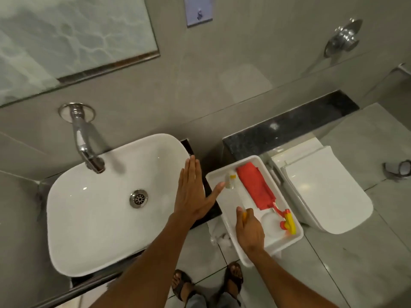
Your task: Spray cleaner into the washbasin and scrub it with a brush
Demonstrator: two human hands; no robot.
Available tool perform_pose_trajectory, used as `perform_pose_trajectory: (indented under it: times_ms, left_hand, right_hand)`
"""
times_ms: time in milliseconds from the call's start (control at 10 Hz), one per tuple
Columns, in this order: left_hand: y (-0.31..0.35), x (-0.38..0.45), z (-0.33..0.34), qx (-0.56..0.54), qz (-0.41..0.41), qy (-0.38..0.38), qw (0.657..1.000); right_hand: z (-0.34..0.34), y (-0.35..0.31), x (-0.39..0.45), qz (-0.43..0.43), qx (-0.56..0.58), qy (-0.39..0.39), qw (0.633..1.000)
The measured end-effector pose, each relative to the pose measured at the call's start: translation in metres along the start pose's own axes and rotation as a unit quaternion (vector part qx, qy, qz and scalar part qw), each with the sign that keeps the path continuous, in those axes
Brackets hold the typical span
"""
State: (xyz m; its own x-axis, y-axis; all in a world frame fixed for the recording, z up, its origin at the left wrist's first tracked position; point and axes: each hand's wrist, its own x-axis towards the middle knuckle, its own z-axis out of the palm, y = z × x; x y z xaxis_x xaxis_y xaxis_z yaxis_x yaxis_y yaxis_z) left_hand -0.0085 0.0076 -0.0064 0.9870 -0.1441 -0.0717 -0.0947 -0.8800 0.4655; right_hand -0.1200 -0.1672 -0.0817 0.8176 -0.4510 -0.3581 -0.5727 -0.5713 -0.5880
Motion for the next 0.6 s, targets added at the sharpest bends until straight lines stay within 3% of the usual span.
perform_pose_trajectory:
  times_ms: [400,600]
  left_hand:
    - [-0.006,0.002,0.028,0.025,0.004,0.063,0.998]
    - [0.002,0.002,0.024,0.017,0.004,0.072,0.997]
  right_hand:
    - [0.057,0.06,0.06,0.036,-0.024,-0.088,0.995]
    - [0.07,0.071,0.07,0.049,-0.08,-0.08,0.992]
